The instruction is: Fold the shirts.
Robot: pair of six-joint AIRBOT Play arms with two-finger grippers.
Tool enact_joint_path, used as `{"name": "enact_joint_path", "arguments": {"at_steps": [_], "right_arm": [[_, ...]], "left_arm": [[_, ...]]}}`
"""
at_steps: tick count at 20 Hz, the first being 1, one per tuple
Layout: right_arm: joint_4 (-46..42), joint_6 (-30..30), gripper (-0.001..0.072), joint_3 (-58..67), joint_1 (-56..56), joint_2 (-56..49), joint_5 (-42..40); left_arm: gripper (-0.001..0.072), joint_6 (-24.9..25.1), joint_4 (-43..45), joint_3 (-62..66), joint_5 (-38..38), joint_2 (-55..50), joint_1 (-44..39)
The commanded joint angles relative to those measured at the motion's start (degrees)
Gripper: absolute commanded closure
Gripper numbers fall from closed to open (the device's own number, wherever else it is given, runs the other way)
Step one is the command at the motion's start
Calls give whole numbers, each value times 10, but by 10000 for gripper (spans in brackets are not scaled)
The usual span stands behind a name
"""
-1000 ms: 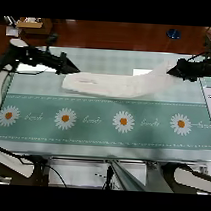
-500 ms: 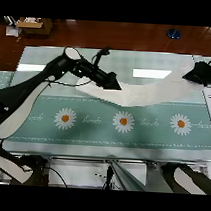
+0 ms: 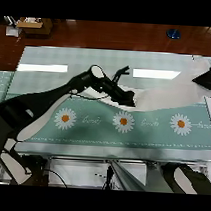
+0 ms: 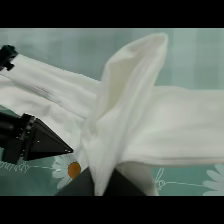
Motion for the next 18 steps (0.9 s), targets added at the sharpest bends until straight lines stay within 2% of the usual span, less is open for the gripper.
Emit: {"name": "enact_joint_path", "arguments": {"at_steps": [1,4,6,8,10,13,16,18], "right_arm": [[-2,6,687,0,0,16,25],[-2,7,687,0,0,16,33],[-11,7,687,0,0,16,34],[-30,7,687,0,0,16,32],[-31,6,687,0,0,16,21],[14,3,687,0,12,16,-22],[3,15,687,0,92,-6,-94],[3,24,687,0,164,-49,-131]], "left_arm": [[685,-7,-64,0,50,-32,-49],[685,-7,-112,0,115,-47,-74],[686,-3,-116,1,109,-48,-65],[688,22,-109,1,72,-40,-34],[688,23,-56,1,35,-14,14],[689,17,80,1,-18,63,104],[688,-7,190,1,-53,154,201],[687,-7,208,1,-75,211,268]]}}
